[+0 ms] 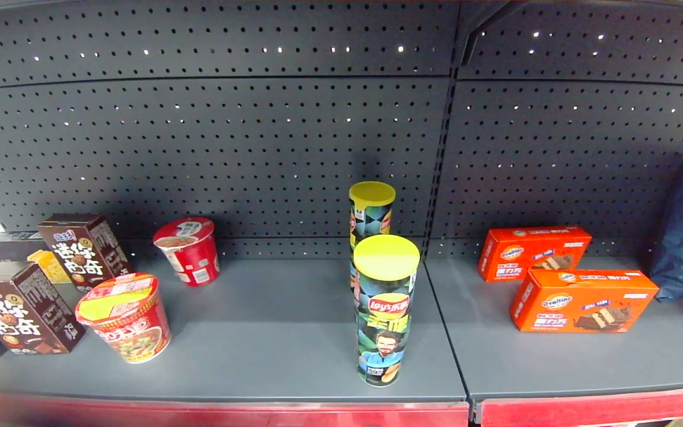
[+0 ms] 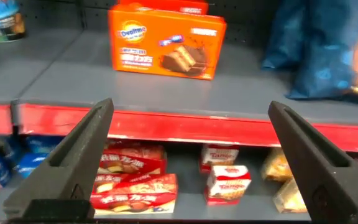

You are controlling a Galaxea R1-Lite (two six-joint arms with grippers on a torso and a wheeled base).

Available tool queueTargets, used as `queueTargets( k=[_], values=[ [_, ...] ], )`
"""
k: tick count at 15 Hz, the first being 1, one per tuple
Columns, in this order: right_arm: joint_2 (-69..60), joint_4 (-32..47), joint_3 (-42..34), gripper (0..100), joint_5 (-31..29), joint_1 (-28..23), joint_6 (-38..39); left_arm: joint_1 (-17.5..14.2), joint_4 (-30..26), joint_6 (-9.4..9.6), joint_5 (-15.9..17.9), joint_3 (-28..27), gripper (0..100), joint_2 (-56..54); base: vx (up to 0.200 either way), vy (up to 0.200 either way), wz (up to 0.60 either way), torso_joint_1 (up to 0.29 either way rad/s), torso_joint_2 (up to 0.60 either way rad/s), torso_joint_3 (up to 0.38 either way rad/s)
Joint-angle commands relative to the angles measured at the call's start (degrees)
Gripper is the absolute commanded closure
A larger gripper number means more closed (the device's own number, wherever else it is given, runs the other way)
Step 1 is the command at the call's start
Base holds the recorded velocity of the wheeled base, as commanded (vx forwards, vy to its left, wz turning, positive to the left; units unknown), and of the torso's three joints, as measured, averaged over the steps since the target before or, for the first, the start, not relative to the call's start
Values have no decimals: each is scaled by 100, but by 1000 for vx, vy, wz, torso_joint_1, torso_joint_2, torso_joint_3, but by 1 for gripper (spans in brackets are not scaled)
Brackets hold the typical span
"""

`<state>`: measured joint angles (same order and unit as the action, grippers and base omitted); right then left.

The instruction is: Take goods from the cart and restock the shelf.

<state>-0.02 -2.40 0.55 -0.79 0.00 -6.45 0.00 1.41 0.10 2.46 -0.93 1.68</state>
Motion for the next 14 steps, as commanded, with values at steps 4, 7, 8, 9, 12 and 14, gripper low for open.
queueTargets(
  k=[4,7,8,9,12,14],
  values=[
    [11,-6,7,0,18,9,100,9,-71,-19,-615,-22,0,-168,0,0,0,0,0,0],
    [11,-6,7,0,44,0,285,26,-97,-36,-9,-30,0,-168,0,0,0,0,0,0],
    [11,-6,7,0,27,0,311,26,-89,-27,272,-30,0,-168,0,0,0,0,0,0],
    [11,-6,7,0,35,0,302,18,-80,-10,272,-22,0,-168,0,0,0,0,0,0],
    [11,-6,7,0,27,0,311,18,-18,105,307,-4,0,-168,0,0,0,0,0,0],
    [11,3,7,0,44,0,302,26,-18,122,422,-4,0,-168,0,0,0,0,0,0]
  ],
)
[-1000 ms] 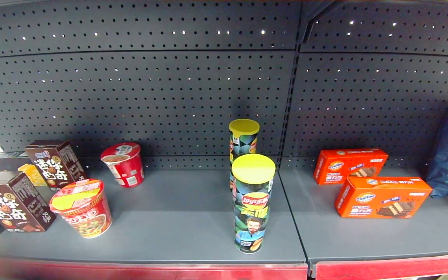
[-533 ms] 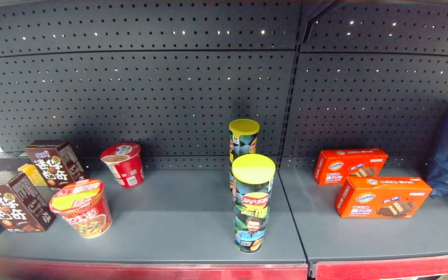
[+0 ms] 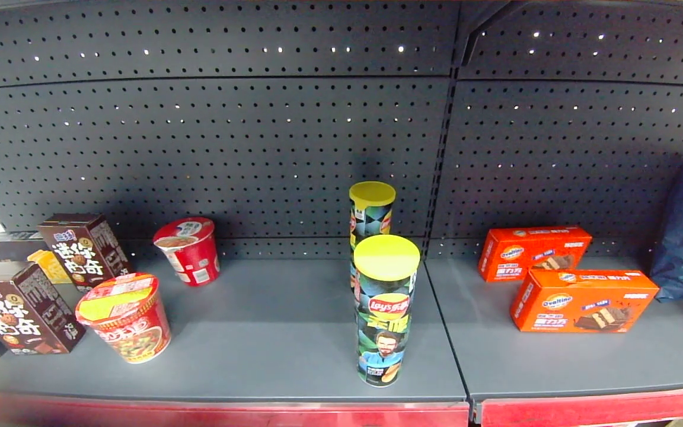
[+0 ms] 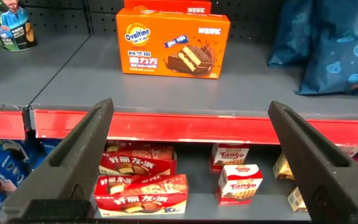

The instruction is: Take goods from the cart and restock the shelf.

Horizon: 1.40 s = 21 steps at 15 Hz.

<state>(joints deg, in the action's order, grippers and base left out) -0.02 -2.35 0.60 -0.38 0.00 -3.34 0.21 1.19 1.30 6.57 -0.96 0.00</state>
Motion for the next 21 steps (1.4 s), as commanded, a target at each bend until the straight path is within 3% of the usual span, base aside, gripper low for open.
queueTargets(
  k=[1,7,21],
  values=[
    [11,-2,2,0,3,0,0,-3,4,-7,55,0,0,0,0,0,0,0,0,0],
    [11,16,11,0,240,9,-9,-3,74,406,-156,35,0,0,0,0,0,0,0,0],
    [11,16,11,0,258,0,-220,-3,74,502,-182,26,0,0,0,0,0,0,0,0]
  ],
)
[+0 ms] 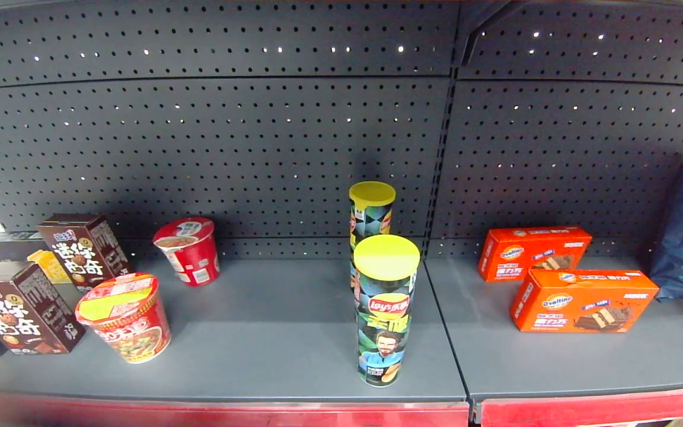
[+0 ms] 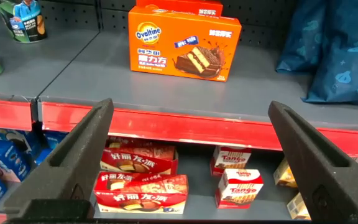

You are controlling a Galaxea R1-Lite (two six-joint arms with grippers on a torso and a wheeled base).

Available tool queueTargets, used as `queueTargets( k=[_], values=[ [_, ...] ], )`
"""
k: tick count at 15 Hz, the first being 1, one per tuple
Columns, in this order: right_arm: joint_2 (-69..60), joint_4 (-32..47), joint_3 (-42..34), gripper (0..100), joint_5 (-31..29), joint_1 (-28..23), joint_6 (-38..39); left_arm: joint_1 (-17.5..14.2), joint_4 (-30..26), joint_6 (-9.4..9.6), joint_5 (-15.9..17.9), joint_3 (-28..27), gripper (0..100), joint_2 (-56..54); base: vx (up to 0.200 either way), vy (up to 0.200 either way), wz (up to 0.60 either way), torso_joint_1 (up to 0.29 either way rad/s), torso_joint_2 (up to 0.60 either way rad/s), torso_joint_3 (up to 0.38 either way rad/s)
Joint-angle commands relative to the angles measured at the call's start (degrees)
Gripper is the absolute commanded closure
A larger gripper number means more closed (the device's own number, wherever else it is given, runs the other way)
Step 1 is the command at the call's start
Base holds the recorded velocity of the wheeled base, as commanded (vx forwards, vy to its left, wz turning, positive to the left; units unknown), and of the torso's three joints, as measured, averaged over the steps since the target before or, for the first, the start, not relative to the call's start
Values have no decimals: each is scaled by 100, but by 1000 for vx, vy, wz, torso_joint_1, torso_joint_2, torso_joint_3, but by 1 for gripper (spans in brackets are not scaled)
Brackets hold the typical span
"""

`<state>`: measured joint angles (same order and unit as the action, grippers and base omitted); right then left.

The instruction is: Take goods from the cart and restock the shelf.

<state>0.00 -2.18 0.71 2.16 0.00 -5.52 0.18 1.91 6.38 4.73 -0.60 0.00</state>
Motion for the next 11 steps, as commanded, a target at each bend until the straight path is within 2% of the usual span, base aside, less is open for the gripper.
queueTargets(
  k=[1,4,5,11],
  values=[
    [9,-2,0,0,-5,0,-10,-1,-7,-22,2,-11,0,0,0,0,0,0,0,0],
    [9,-10,0,0,-31,0,-1,-1,-7,-93,-16,-11,0,0,0,0,0,0,0,0],
    [9,-10,0,0,-58,0,16,-1,-7,-321,2,-11,0,0,0,0,0,0,0,0],
    [9,-10,0,0,-40,0,-1,-1,-7,-330,10,-11,0,0,0,0,0,0,0,0]
  ],
)
